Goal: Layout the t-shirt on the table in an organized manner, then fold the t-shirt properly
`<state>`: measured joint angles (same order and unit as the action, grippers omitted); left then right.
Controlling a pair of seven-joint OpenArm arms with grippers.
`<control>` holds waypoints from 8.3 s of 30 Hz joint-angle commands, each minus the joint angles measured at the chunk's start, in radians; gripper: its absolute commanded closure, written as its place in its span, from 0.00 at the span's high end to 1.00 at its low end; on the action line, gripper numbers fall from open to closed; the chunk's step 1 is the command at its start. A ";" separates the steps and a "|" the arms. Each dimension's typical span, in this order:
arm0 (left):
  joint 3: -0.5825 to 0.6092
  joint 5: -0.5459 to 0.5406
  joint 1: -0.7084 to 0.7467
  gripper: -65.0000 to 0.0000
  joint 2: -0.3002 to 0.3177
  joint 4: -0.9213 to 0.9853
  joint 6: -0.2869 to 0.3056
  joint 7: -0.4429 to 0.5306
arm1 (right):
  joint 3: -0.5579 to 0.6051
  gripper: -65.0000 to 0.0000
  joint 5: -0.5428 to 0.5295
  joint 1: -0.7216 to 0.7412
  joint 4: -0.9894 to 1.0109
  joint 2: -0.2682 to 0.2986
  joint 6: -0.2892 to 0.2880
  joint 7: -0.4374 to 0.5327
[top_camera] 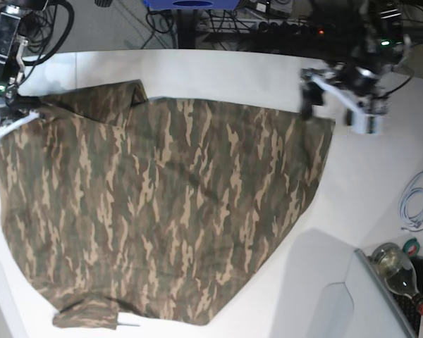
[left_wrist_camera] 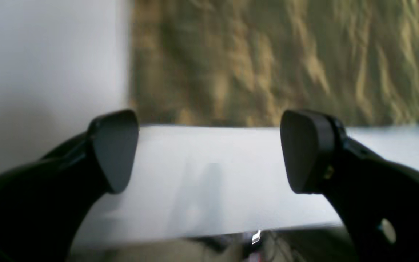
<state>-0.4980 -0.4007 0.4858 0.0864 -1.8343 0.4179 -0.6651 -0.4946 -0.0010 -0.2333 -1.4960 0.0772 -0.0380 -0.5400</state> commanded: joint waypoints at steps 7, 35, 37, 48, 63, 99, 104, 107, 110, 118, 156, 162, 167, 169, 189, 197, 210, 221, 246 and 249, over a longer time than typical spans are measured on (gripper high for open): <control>-0.149 -0.088 0.014 0.89 0.066 0.061 0.003 0.018 | -0.092 0.73 -0.118 -0.011 -0.065 -0.043 -0.010 0.033; -0.140 -0.188 -0.301 0.89 0.077 0.661 0.280 0.018 | -0.275 0.74 -0.377 -0.027 -0.074 -0.055 -0.251 -0.055; -0.138 -0.188 -0.325 0.89 0.077 0.695 0.280 0.018 | -0.275 0.74 -0.377 -0.027 -0.074 -0.055 -0.251 -0.055; -0.049 -0.186 -0.368 0.88 0.077 0.763 0.280 0.021 | -0.336 0.75 -0.385 -0.001 -0.004 -0.090 -0.317 -0.061; -0.046 -0.186 -0.385 0.00 0.106 0.786 0.280 0.021 | -0.326 0.24 -0.383 0.025 0.113 -0.089 -0.443 -0.061; -0.047 -0.186 -0.267 0.00 0.154 0.565 0.229 0.012 | -0.368 0.02 -0.471 0.065 0.082 -0.038 -0.509 -0.423; 0.063 -0.186 -0.264 0.00 0.195 0.402 0.124 0.012 | -0.296 0.01 -0.468 0.151 -0.001 0.023 -0.497 -0.484; 0.201 -0.186 -0.390 0.00 0.232 0.405 0.031 0.012 | -0.181 0.01 -0.468 0.268 0.041 0.095 -0.415 -0.477; 0.345 -0.186 -0.603 0.00 0.272 0.491 -0.060 0.012 | -0.060 0.01 -0.468 0.446 0.137 0.180 -0.391 -0.469; 0.664 -0.188 -1.307 0.00 0.278 0.849 -0.132 0.012 | 0.288 0.01 -0.468 0.980 0.456 0.385 -0.389 -0.279; 0.477 -0.186 -0.434 0.00 0.284 0.614 -0.158 0.301 | -0.006 0.01 -0.468 0.142 0.191 0.190 -0.388 -0.075; 0.477 -0.186 -0.414 0.00 0.301 0.632 -0.158 0.305 | -0.008 0.01 -0.468 0.114 0.260 0.189 -0.386 -0.067; 0.476 -0.059 -0.395 0.00 0.286 0.628 -0.158 0.307 | -0.002 0.06 -0.468 0.150 0.344 0.190 -0.386 -0.032; 0.476 -0.016 -0.393 0.00 0.257 0.615 -0.158 0.307 | 0.001 0.23 -0.468 0.156 0.344 0.192 -0.386 -0.041; 0.474 -0.002 -0.373 0.00 0.235 0.569 -0.158 0.307 | -0.045 0.84 -0.469 -0.150 0.045 0.011 -0.477 -0.116; 0.474 -0.004 -0.364 0.00 0.238 0.566 -0.158 0.305 | 0.038 0.83 -0.469 -0.180 0.061 0.000 -0.477 -0.124; 0.335 -0.002 -0.286 0.00 0.235 0.457 -0.158 0.299 | 0.035 0.01 -0.475 -0.283 -0.148 -0.032 -0.477 -0.187; 0.333 0.003 -0.232 0.00 0.234 0.433 -0.158 0.299 | -0.019 0.00 -0.474 -0.274 -0.335 -0.080 -0.477 -0.429; 0.243 -0.005 -0.085 0.00 0.169 0.215 -0.158 0.268 | -0.022 0.00 -0.469 -0.220 -0.463 -0.075 -0.538 -0.564; 0.189 -0.005 -0.163 0.00 0.132 0.184 -0.158 0.129 | -0.019 0.00 -0.469 -0.143 -0.461 -0.055 -0.538 -0.632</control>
<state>-0.3031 -0.3958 0.3305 0.2111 -1.6257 0.2607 -0.5694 -0.5095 -0.4522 -0.3779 -1.9400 0.0196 -0.5694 -1.1805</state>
